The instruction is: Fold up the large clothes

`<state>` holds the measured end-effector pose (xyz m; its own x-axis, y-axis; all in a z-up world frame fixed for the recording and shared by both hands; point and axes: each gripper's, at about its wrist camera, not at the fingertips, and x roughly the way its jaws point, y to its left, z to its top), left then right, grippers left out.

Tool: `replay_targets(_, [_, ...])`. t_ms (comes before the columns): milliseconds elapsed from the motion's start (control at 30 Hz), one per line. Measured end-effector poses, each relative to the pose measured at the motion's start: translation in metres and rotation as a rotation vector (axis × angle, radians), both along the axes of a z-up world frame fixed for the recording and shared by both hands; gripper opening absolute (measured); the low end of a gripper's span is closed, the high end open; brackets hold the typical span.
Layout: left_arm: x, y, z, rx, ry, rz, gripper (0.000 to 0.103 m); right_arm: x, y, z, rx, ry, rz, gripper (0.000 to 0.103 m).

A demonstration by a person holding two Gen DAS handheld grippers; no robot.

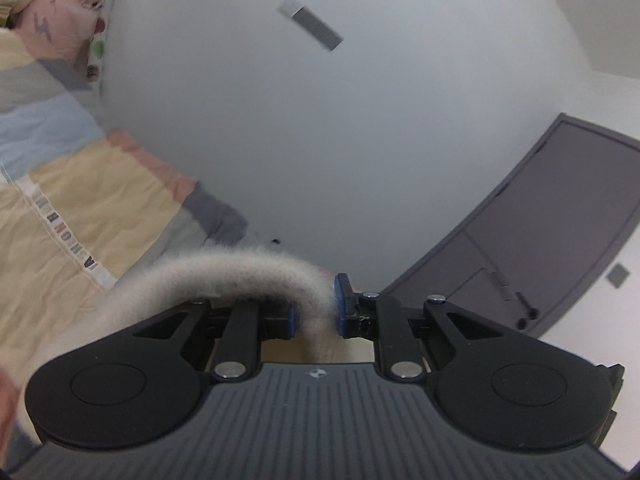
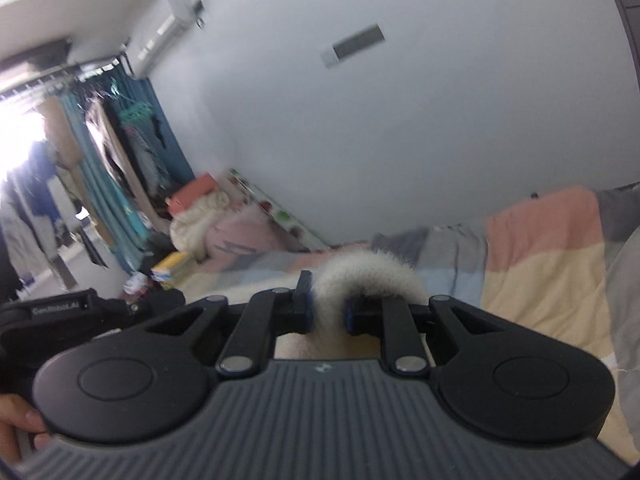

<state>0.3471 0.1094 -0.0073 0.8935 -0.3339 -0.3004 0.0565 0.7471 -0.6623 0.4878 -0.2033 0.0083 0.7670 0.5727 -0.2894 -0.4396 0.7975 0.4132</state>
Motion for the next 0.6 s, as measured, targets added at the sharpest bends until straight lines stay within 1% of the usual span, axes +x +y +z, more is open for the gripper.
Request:
replay_targets(33, [0.021, 0.001, -0.006, -0.001, 0.011, 0.001, 0.020, 0.005, 0.002, -0.011, -0.008, 0.004, 0.000, 0.019])
replay_targets(100, [0.054, 0.006, -0.037, -0.006, 0.048, 0.006, 0.020, 0.027, 0.006, -0.038, 0.002, 0.031, -0.002, 0.019])
replay_targets(200, [0.086, 0.014, -0.074, -0.005, 0.091, 0.006, 0.020, 0.050, 0.011, -0.070, 0.008, 0.073, 0.001, 0.019])
replay_targets(300, [0.113, 0.018, -0.114, 0.017, 0.157, 0.015, 0.020, 0.070, 0.019, -0.102, -0.026, 0.131, 0.009, 0.019])
replay_targets(333, [0.121, 0.019, -0.127, 0.028, 0.178, 0.015, 0.020, 0.076, 0.022, -0.113, -0.036, 0.155, 0.009, 0.019])
replay_targets(367, [0.128, 0.020, -0.138, 0.040, 0.193, 0.013, 0.020, 0.080, 0.023, -0.119, -0.046, 0.173, 0.010, 0.019])
replay_targets(500, [0.149, 0.020, -0.177, 0.095, 0.249, -0.002, 0.020, 0.094, 0.033, -0.153, -0.120, 0.243, 0.008, 0.019])
replay_targets(600, [0.156, 0.017, -0.196, 0.148, 0.245, -0.006, 0.020, 0.095, 0.034, -0.162, -0.133, 0.251, 0.010, 0.019])
